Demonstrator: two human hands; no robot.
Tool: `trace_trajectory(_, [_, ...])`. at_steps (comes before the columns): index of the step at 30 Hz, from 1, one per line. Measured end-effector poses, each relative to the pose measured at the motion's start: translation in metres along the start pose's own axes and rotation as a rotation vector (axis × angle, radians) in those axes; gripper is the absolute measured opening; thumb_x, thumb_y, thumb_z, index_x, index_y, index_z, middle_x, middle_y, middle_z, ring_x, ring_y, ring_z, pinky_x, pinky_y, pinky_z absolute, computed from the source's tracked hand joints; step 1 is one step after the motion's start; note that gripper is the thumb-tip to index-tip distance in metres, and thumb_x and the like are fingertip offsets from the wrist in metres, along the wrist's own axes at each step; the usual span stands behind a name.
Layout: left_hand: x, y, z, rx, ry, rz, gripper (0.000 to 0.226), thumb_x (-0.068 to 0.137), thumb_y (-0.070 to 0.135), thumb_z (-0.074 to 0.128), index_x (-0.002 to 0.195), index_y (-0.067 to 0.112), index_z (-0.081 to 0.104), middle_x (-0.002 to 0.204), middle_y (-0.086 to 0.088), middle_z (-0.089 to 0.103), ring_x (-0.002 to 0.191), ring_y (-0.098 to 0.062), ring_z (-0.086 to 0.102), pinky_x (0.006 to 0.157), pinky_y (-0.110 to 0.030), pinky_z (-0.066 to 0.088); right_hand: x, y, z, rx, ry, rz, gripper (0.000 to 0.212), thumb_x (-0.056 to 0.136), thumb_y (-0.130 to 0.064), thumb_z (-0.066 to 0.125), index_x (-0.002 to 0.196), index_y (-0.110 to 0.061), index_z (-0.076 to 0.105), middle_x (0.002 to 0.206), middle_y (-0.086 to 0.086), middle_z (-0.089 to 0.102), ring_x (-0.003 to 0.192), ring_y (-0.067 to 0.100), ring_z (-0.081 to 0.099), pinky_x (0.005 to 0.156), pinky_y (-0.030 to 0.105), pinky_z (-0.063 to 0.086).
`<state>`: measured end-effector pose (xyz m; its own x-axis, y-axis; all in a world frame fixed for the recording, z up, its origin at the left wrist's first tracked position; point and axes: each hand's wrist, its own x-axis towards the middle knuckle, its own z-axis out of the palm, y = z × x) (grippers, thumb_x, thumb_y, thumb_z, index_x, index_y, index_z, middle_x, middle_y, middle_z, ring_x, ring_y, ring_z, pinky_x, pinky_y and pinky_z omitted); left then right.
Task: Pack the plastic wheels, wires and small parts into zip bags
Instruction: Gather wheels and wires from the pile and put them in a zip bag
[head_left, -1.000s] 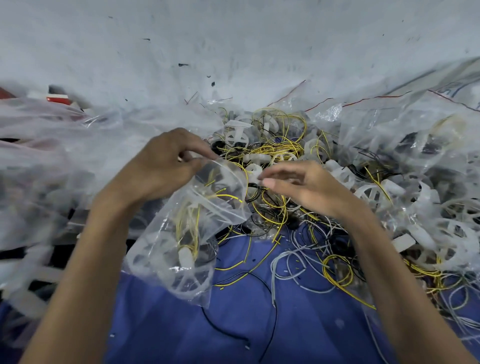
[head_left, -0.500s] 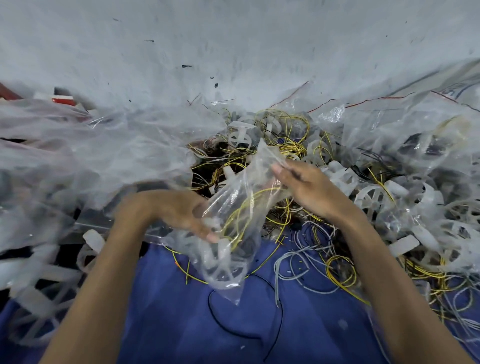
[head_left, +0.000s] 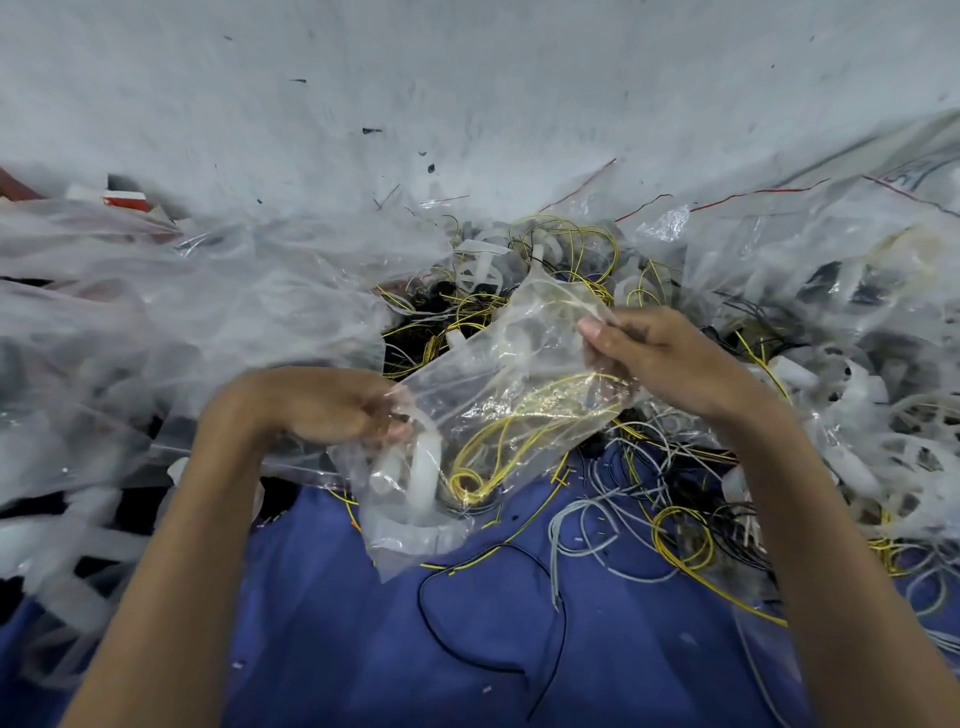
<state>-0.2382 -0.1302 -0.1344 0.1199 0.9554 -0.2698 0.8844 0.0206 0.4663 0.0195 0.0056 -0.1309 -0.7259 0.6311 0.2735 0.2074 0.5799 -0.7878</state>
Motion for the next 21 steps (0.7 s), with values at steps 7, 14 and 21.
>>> trace_trajectory(7, [-0.010, -0.007, -0.005, -0.040, -0.007, -0.071, 0.020, 0.081, 0.026, 0.072, 0.094, 0.013, 0.064, 0.087, -0.001, 0.069, 0.079, -0.014, 0.062, 0.078, -0.038, 0.050, 0.000, 0.004, -0.006, -0.052, -0.097, -0.022, 0.011, 0.086, -0.015, 0.062, 0.087, -0.012, 0.073, 0.085, 0.014, 0.071, 0.075, 0.013, 0.065, 0.073, 0.030, 0.051])
trace_trajectory(14, [-0.030, -0.005, -0.015, -0.096, 0.045, -0.083, 0.054, 0.054, 0.032, 0.078, 0.092, -0.002, 0.060, 0.088, -0.026, 0.062, 0.071, -0.016, 0.053, 0.073, -0.047, 0.047, 0.002, 0.005, -0.002, -0.192, -0.230, -0.055, 0.025, 0.080, -0.005, 0.068, 0.077, -0.029, 0.070, 0.085, 0.002, 0.068, 0.085, 0.013, 0.062, 0.089, 0.033, 0.048])
trace_trajectory(21, [-0.049, -0.001, -0.024, 0.006, 0.149, -0.169, 0.027, 0.053, 0.023, 0.067, 0.071, 0.008, 0.053, 0.055, 0.001, 0.043, 0.051, -0.010, 0.036, 0.054, -0.029, 0.031, 0.004, 0.005, 0.020, -0.213, -0.379, 0.000, 0.024, 0.077, 0.002, 0.070, 0.073, -0.022, 0.073, 0.086, -0.007, 0.069, 0.086, 0.004, 0.063, 0.081, 0.018, 0.048])
